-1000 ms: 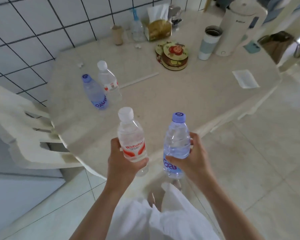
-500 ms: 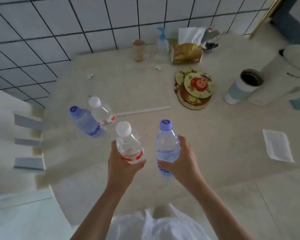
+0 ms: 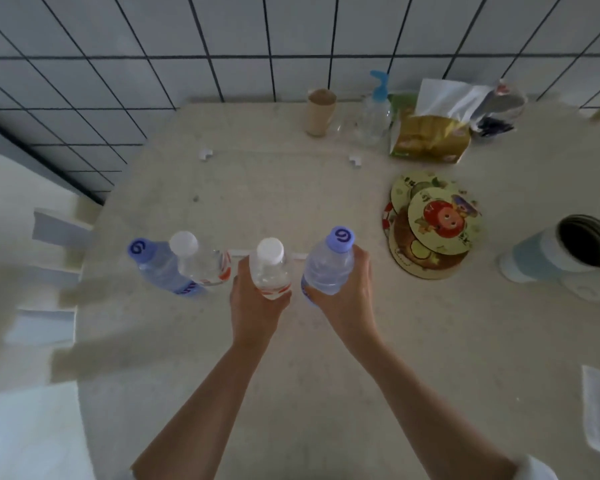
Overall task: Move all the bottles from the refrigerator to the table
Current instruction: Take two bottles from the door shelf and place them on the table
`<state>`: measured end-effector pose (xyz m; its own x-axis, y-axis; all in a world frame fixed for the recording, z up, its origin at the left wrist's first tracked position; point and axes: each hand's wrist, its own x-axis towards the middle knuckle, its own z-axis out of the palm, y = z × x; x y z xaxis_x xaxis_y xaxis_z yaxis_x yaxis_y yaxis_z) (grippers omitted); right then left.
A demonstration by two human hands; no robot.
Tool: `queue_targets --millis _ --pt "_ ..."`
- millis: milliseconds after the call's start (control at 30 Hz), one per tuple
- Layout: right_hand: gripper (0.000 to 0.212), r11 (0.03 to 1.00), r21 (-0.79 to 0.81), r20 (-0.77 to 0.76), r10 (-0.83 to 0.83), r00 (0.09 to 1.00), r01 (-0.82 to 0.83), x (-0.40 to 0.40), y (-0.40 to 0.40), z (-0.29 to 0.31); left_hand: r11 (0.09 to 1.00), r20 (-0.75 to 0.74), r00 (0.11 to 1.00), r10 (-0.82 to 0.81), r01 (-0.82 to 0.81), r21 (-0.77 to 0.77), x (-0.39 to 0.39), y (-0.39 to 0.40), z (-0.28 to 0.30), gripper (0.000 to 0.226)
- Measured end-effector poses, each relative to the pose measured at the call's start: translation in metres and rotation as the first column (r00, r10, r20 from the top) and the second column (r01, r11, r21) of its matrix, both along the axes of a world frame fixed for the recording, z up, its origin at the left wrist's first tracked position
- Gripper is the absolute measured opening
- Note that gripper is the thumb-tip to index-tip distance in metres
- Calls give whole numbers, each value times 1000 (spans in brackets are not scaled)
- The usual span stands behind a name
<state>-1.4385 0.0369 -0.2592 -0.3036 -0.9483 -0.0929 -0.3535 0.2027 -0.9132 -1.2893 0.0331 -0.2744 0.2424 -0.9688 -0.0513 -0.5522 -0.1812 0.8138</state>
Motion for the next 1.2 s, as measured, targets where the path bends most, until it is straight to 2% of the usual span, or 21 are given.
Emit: queue_targets --millis 167,333,400,533,600,733,767,900,1000,1067,1200 --pt "24 999 -12 -30 43 999 -43 6 -12 0 1000 -26 999 19 -18 22 3 -9 -14 63" --pt "20 999 51 46 -13 999 11 14 -7 -14 1000 -54 999 2 -1 31 9 -10 -19 64" --pt "23 1000 -2 -3 6 1000 -6 15 -6 -15 998 -92 996 -20 25 51 13 -9 -19 67" --pt "23 999 -32 -2 20 1000 -20 13 -3 -17 994 -147 987 -66 78 82 19 -9 -21 75" --pt "28 1000 2 3 13 1000 -13 13 2 -22 992 -147 986 -78 91 83 21 -7 -19 78" --pt "66 998 38 -10 -53 999 54 17 14 -22 988 -166 983 -77 98 118 24 -8 -20 76" --pt "66 997 36 -7 -61 998 62 18 14 -19 986 -184 980 -76 101 135 25 -8 -20 75" --pt "37 999 -7 -50 -43 998 43 21 13 -5 979 -232 969 -82 122 165 26 -3 -22 74" --pt "44 994 52 -9 -97 995 97 25 24 -3 974 -245 965 -97 143 176 27 2 -25 75" --pt "63 986 87 -11 -139 990 140 27 35 -9 972 -256 960 -114 161 173 30 7 -25 70" --pt "59 975 116 -31 -186 982 188 31 56 -9 964 -265 957 -116 172 201 39 20 -17 64"
